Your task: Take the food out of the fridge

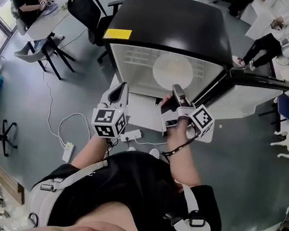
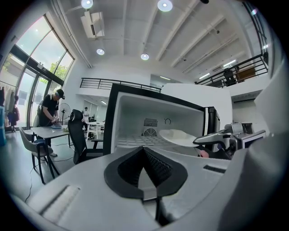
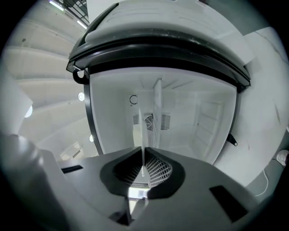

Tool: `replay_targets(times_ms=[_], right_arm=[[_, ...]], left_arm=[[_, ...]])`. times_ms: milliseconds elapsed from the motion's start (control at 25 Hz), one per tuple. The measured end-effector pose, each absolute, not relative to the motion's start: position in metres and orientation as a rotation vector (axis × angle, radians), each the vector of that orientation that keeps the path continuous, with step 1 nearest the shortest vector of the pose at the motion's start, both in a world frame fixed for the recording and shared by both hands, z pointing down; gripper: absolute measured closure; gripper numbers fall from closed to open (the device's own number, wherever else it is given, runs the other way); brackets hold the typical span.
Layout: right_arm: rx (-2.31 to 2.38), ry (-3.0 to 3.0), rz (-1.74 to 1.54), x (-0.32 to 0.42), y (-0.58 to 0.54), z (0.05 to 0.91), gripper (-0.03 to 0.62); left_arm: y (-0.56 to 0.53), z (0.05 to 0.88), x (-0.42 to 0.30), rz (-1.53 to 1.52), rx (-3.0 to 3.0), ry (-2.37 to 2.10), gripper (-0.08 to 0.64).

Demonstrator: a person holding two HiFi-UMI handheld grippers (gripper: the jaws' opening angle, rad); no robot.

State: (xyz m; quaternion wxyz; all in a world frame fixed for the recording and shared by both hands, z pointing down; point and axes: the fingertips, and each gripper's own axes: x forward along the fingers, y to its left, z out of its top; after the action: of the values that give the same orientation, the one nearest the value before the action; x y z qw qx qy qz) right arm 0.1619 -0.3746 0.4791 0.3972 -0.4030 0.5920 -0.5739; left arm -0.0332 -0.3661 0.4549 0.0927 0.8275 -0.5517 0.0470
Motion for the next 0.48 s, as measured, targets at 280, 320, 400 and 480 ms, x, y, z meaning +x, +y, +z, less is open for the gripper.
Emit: replay_targets(times_ms=[280,320,400,480], right_arm=[[-1.013,1.481,-1.486,0.17,-0.344,0.479,0.568],[-1.019,1.479,-1.482,0.173,-0.341,0.479,0.568],[-1.02,1.467,-1.473,0.178,-0.335,0.48,0.568],[-1.017,1.458,-1.466,0.182,-0.33,0.481,0.568]], left_arm=[[-0.365,0.455,-0.018,0.143,2.482,-1.602,0.561],[-0.364,0.456,-0.016,0.144,2.483,-1.597,0.561],[-0.363,0.457,-0.013,0.148,2.486,-1.587,0.561],[-0.36,0.458,-0.011,0.151,2.492,-1.577,0.561]])
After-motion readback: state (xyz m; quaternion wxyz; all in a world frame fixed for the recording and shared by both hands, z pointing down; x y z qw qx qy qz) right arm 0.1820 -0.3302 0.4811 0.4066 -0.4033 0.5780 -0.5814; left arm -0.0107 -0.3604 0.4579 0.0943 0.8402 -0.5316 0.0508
